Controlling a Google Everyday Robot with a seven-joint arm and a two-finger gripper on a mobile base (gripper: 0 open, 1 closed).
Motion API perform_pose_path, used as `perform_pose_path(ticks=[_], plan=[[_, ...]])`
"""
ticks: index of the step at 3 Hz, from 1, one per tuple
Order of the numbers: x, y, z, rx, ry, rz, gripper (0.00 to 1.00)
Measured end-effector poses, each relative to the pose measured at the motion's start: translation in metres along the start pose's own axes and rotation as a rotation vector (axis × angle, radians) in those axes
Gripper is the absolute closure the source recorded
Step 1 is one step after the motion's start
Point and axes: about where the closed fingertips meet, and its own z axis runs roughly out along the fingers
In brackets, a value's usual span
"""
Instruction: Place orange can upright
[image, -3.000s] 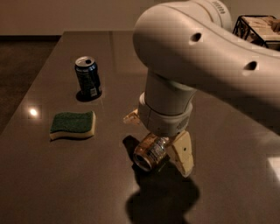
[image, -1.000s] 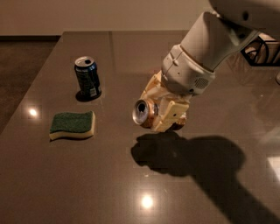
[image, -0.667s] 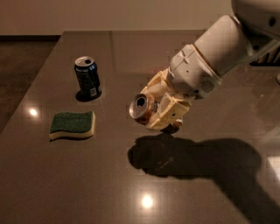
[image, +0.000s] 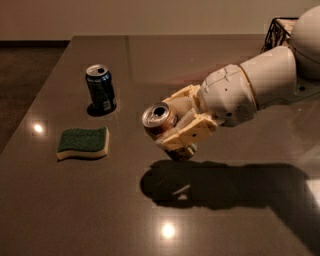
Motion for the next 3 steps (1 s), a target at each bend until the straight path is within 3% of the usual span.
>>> perform_pose_path(ticks=[1, 2, 3], plan=[[0.002, -0.004, -0.001, 0.02, -0.129, 0.046, 1.0], [0.011, -0.008, -0.003, 0.039, -0.232, 0.052, 1.0], [0.017, -0.01, -0.005, 0.051, -0.293, 0.047, 1.0]])
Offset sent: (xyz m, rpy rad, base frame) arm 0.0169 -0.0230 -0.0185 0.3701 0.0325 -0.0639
